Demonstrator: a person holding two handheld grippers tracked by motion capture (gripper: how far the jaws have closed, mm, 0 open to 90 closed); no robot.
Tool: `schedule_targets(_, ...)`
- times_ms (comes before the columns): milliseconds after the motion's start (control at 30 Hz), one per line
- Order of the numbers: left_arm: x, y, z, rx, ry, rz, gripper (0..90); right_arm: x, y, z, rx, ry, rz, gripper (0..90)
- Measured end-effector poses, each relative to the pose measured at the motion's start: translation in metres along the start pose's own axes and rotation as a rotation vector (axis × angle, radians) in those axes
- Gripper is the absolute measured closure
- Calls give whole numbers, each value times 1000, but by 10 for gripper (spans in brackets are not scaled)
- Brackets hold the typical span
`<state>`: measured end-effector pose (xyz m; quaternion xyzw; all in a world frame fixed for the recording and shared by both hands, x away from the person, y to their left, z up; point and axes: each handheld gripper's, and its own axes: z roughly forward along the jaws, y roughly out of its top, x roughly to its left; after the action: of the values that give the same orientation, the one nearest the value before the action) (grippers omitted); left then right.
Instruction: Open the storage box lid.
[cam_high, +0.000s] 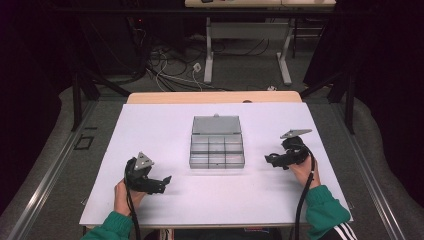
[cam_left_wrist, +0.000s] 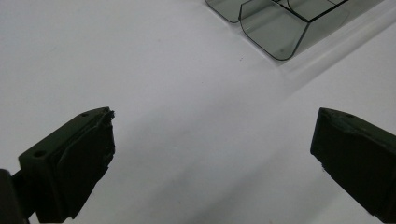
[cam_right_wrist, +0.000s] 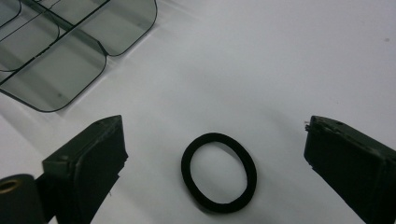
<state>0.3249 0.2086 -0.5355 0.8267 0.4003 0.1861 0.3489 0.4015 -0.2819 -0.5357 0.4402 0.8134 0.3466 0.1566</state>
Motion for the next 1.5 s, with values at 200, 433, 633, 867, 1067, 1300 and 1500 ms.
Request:
schedule_targets(200,1,-1,1,6,-1,-4,0,-7,-2,-2,-1,-17,21,152)
schedule_targets(433,1,0,-3,-20,19,4,0,-9,-3,-2,14,-44,13,250)
schedule_targets(633,1,0,-3,-27,25,1,0,-10,-4,-3,28,-54,9,399)
schedule_targets(867,3,0,-3,-27,23,5,0,-11,-4,-2,38,-70,6,549)
schedule_targets(1067,4,0,-2,-19,30,10,0,-14,-4,-1,35,-68,15,668)
schedule_targets(1300,5,0,0,-25,25,7,0,-16,-6,0,48,-74,32,726)
schedule_targets(1500,3,1,-1,-25,26,10,0,-14,-6,1,53,-82,37,746)
